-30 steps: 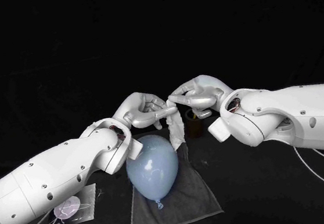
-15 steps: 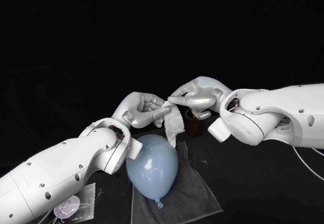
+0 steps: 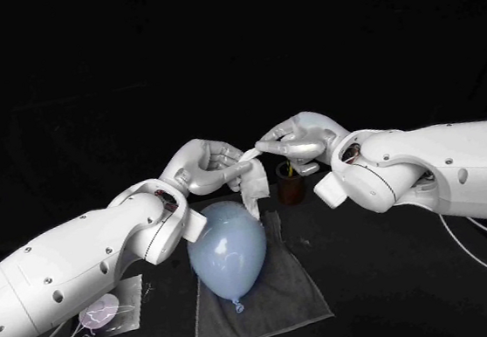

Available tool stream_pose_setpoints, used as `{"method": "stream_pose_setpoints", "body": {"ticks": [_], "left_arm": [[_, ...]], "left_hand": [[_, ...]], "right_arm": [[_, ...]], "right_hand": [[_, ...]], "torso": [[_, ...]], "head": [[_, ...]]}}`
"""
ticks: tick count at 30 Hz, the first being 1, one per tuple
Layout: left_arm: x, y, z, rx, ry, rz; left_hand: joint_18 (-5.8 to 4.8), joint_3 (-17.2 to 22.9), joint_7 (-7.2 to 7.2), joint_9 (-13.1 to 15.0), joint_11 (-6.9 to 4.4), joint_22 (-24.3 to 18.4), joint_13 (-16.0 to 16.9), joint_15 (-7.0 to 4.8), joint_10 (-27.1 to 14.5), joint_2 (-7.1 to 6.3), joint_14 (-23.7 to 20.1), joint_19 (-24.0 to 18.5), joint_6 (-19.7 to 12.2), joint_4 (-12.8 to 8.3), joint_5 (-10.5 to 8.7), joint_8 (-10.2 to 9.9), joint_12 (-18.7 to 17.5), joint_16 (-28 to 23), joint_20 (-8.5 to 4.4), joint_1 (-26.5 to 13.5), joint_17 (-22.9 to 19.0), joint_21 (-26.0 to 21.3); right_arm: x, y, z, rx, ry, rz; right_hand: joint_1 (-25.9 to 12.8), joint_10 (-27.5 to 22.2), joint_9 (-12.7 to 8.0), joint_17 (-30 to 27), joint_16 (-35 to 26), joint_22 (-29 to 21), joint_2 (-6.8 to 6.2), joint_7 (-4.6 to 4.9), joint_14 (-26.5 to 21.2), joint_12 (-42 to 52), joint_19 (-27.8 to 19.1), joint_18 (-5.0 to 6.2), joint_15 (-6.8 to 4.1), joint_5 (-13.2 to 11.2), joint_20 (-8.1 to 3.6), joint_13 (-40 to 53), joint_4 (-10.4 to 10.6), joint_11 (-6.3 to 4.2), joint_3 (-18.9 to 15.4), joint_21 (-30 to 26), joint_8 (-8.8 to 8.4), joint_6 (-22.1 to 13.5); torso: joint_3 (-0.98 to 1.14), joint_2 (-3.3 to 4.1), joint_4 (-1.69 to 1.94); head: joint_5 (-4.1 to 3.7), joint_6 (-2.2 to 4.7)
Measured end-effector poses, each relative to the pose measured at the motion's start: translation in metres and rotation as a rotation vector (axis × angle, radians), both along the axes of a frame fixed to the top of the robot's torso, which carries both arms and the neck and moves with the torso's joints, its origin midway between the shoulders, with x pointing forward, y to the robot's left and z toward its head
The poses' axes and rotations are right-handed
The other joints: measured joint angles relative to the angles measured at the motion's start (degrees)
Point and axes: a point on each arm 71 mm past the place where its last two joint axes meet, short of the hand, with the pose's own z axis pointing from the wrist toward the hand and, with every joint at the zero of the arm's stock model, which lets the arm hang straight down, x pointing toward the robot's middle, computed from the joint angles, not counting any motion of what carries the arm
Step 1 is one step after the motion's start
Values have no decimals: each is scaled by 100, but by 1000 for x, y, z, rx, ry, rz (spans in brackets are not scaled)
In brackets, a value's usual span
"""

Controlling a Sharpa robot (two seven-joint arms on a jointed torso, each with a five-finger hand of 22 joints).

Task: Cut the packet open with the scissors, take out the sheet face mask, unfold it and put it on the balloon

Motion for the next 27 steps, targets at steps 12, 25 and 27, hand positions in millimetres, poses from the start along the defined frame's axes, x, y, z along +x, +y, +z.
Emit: {"method": "stream_pose_setpoints", "body": {"ticks": [12,25,27], "left_arm": [[-1,0,-1,-37,43,-33],[0,2,-3,-64,82,-40],[0,2,-3,-66,86,-41]], "left_hand": [[-37,498,9,3,25,68,-5,18,72,135,-61,-121,-14,9,-12,24,-125,-22,39,-151,44,53],[-41,753,10,3,26,86,23,51,71,197,-93,-170,-76,-228,-8,2,-195,-22,89,-522,107,53],[-42,780,8,2,26,86,28,60,71,204,-102,-174,-78,-245,-8,1,-194,-22,93,-565,110,52]], "right_arm": [[-2,2,-3,13,41,70],[-5,-5,-5,74,84,130],[-5,-7,-5,84,86,133]], "right_hand": [[-115,0,90,2,-2,3,117,19,0,-81,6,0,0,-1,-6,3,-5,0,6,-113,49,-99],[-1439,5,46,5,-20,4,289,313,0,-373,14,87,206,57,156,3,949,266,-826,-347,-641,-681],[-1655,5,13,5,-15,4,372,314,0,-376,24,89,206,57,168,2,966,266,-1066,-348,-696,-681]], "torso": [[5,-2,0],[4,-4,-3],[4,-5,-3]], "head": [[19,-18],[12,-12],[11,-10]]}}
